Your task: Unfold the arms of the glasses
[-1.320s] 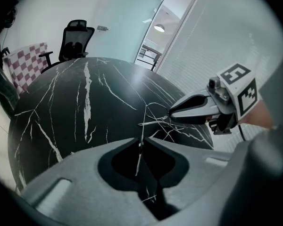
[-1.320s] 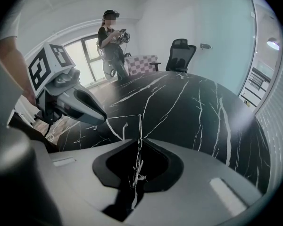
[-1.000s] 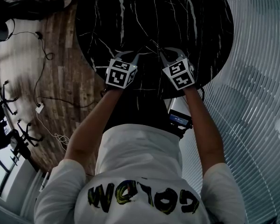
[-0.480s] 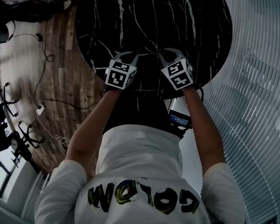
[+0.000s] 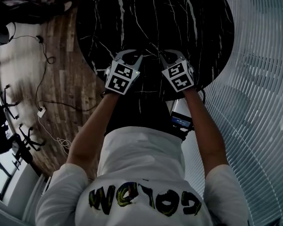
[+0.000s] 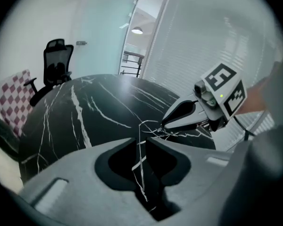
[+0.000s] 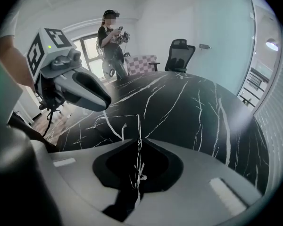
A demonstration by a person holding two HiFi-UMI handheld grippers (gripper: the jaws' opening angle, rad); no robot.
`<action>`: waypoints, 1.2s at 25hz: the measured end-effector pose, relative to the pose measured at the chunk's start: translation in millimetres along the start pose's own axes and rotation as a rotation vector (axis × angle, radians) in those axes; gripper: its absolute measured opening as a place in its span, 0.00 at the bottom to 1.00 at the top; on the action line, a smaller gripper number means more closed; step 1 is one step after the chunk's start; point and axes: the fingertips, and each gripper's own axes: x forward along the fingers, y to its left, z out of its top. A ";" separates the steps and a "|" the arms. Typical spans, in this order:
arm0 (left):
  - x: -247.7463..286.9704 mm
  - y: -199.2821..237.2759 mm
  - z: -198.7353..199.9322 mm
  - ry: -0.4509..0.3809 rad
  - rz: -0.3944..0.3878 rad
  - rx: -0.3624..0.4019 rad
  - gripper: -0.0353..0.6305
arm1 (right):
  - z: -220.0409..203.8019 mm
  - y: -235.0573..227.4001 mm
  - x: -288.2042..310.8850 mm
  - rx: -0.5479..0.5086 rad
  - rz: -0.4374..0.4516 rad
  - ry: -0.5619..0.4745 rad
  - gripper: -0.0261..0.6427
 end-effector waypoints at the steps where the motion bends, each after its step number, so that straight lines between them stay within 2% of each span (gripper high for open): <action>1: 0.1 -3.7 6.2 -0.009 0.000 0.067 0.16 | 0.0 0.3 -0.2 0.001 0.000 0.000 0.08; 4: 8.6 -22.5 13.4 0.022 -0.020 0.321 0.17 | -0.7 0.8 -0.2 0.002 -0.001 0.001 0.08; 8: 30.4 -46.1 -1.3 0.145 -0.068 0.667 0.18 | -1.9 1.3 0.8 0.003 -0.002 0.003 0.07; 10: 39.3 -51.5 -10.6 0.202 -0.074 0.809 0.18 | -1.9 1.3 0.7 0.002 -0.003 0.004 0.07; 12: 45.1 -53.4 -14.9 0.239 -0.071 0.908 0.18 | -1.3 1.3 0.5 0.001 -0.003 0.004 0.07; 16: 53.8 -52.2 -19.4 0.291 -0.066 1.011 0.18 | -0.9 1.1 0.4 0.004 -0.004 0.001 0.07; 20: 60.1 -51.6 -23.4 0.314 -0.063 1.049 0.17 | -1.2 0.9 0.9 0.008 -0.004 0.000 0.07; 25: 60.3 -51.6 -23.0 0.306 -0.035 1.099 0.08 | -2.1 1.9 0.7 0.005 -0.003 0.003 0.07; 30: 60.1 -53.0 -23.1 0.299 -0.021 1.132 0.06 | -1.8 1.0 0.9 0.001 0.002 0.007 0.07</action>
